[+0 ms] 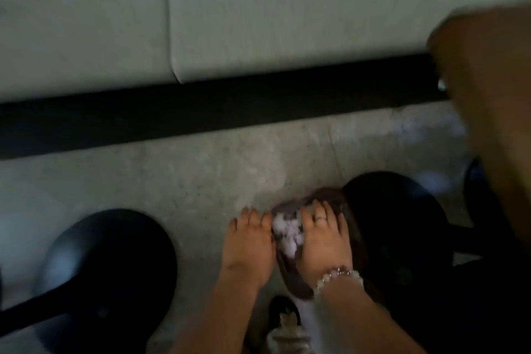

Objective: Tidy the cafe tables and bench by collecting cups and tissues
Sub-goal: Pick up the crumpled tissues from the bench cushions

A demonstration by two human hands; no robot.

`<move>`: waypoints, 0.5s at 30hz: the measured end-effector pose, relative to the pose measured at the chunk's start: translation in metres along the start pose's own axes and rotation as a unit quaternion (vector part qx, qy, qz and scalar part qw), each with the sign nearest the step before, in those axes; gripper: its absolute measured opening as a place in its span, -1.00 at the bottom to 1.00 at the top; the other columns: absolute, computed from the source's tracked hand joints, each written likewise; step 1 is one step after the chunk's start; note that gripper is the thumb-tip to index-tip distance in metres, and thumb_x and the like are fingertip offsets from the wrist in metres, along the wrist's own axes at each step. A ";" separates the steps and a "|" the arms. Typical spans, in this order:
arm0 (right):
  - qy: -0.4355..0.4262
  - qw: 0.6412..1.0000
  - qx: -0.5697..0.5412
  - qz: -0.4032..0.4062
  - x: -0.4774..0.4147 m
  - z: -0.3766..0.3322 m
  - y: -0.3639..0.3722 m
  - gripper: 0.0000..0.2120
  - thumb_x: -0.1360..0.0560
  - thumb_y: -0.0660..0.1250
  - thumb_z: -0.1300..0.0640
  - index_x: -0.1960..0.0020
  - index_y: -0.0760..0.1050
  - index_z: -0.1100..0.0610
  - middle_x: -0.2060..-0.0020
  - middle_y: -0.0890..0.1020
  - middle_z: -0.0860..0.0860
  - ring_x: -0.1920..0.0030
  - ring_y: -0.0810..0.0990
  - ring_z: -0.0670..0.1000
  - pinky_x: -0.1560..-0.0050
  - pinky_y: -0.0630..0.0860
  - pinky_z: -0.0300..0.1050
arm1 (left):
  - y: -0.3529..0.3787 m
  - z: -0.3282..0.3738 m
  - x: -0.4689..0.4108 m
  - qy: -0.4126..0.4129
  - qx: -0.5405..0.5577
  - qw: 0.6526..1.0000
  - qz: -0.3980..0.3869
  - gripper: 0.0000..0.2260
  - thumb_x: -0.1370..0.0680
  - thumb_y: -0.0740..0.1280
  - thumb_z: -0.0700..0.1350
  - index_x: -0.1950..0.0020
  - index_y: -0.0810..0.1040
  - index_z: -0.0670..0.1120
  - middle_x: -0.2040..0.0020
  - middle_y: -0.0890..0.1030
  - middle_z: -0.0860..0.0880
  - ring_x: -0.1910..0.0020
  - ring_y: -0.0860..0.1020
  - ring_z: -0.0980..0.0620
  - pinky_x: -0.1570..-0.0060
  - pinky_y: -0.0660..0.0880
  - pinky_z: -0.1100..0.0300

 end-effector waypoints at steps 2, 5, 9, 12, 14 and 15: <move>-0.025 0.998 0.007 0.059 0.003 -0.021 -0.063 -0.22 0.17 0.62 0.00 -0.05 0.64 0.17 0.00 0.65 0.14 -0.07 0.63 0.15 -0.01 0.56 0.16 | -0.057 -0.009 0.021 -0.027 -0.022 0.999 0.021 -0.52 -0.63 0.07 -0.01 -0.52 0.08 -0.09 -0.48 0.20 -0.12 -0.50 0.09 -0.11 -0.41 0.13 0.06; -0.076 0.996 -0.006 0.041 0.020 -0.053 -0.141 -0.25 -0.24 0.51 0.01 -0.38 0.36 0.14 -0.35 0.38 0.12 -0.40 0.33 0.12 -0.31 0.36 0.08 | -0.123 -0.015 0.051 -0.057 -0.022 0.997 0.047 -0.55 -0.62 0.10 0.00 -0.49 0.14 -0.07 -0.42 0.27 -0.10 -0.43 0.21 -0.11 -0.35 0.23 0.05; -0.148 0.984 -0.021 0.099 0.047 -0.077 -0.246 -0.46 -0.54 0.20 0.08 -0.48 0.14 0.08 -0.48 0.13 0.06 -0.50 0.02 0.07 -0.44 0.08 -0.03 | -0.222 -0.022 0.106 -0.082 -0.013 0.989 0.124 -0.57 -0.62 0.12 -0.01 -0.48 0.19 -0.06 -0.42 0.30 -0.10 -0.39 0.28 -0.08 -0.33 0.27 0.04; -0.172 0.971 -0.006 0.167 0.067 -0.089 -0.308 -0.53 -0.54 0.20 0.07 -0.42 0.24 0.11 -0.42 0.24 0.08 -0.46 0.13 0.09 -0.40 0.17 -0.02 | -0.275 -0.028 0.140 -0.108 -0.012 0.981 0.163 -0.55 -0.62 0.13 -0.01 -0.49 0.18 -0.07 -0.42 0.29 -0.12 -0.39 0.29 -0.10 -0.31 0.29 0.02; -0.179 0.963 0.000 0.203 0.075 -0.094 -0.338 -0.56 -0.53 0.21 0.07 -0.39 0.30 0.12 -0.39 0.28 0.09 -0.42 0.20 0.08 -0.37 0.22 -0.03 | -0.301 -0.029 0.155 -0.114 -0.008 0.975 0.191 -0.57 -0.63 0.12 0.01 -0.48 0.20 -0.08 -0.40 0.31 -0.11 -0.37 0.31 -0.10 -0.29 0.30 0.02; -0.182 0.960 0.002 0.213 0.076 -0.097 -0.349 -0.57 -0.53 0.21 0.08 -0.38 0.31 0.13 -0.39 0.29 0.10 -0.41 0.21 0.08 -0.36 0.23 -0.04 | -0.314 -0.029 0.160 -0.116 -0.011 0.971 0.207 -0.58 -0.63 0.11 0.01 -0.47 0.22 -0.08 -0.38 0.34 -0.11 -0.36 0.32 -0.10 -0.28 0.31 0.03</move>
Point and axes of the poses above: each hand's wrist, its own x-axis away from the middle knuckle, its own y-axis out of the palm, z = x × y, the point moved 4 cm from there along -x, towards the middle knuckle
